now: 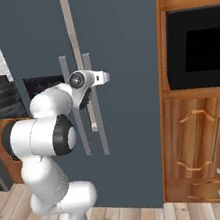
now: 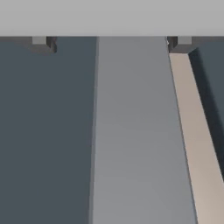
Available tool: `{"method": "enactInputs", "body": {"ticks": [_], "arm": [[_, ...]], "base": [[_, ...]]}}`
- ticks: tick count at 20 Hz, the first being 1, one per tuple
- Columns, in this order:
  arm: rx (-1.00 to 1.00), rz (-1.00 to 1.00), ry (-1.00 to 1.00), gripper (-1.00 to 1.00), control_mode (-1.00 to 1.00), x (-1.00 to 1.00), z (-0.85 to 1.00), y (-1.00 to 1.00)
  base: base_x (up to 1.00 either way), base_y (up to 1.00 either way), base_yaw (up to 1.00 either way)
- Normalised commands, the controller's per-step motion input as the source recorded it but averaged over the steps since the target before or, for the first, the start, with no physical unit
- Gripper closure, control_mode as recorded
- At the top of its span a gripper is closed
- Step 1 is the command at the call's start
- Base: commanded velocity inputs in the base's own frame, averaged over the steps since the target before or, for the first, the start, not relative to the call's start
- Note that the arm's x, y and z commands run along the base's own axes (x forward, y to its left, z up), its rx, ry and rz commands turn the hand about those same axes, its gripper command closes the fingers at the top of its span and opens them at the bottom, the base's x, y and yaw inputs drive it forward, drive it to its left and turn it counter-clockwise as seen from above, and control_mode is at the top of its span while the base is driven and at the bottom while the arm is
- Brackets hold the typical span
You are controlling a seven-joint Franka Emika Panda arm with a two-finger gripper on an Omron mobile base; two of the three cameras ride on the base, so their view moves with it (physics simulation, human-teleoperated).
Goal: Take the donut and cupcake from the fridge and place them on the empty tray on the dining counter.
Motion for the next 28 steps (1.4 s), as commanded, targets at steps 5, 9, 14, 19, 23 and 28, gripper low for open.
{"method": "enactInputs", "body": {"ticks": [5, 9, 14, 19, 23, 28], "arm": [[0.0, 0.01, -0.03, -1.0, -1.0, 0.97, -0.17, -0.09], [0.0, 0.0, 0.04, 1.0, -1.0, 0.82, -0.02, 0.0], [0.0, 0.0, 0.22, 1.0, -1.0, -0.31, 0.0, -0.1], [0.0, 0.0, 0.25, 1.0, -1.0, -0.94, 0.0, -0.28], [0.0, 0.0, 0.23, 1.0, -1.0, -1.0, 0.0, -0.45], [0.0, 0.0, 0.22, 1.0, -1.0, -0.94, 0.0, -0.55]], "base": [[0.0, 0.0, 0.0], [0.0, 0.0, 0.0], [0.0, 0.0, 0.0], [0.0, 0.0, 0.0], [0.0, 0.0, 0.0], [0.0, 0.0, 0.0]]}}
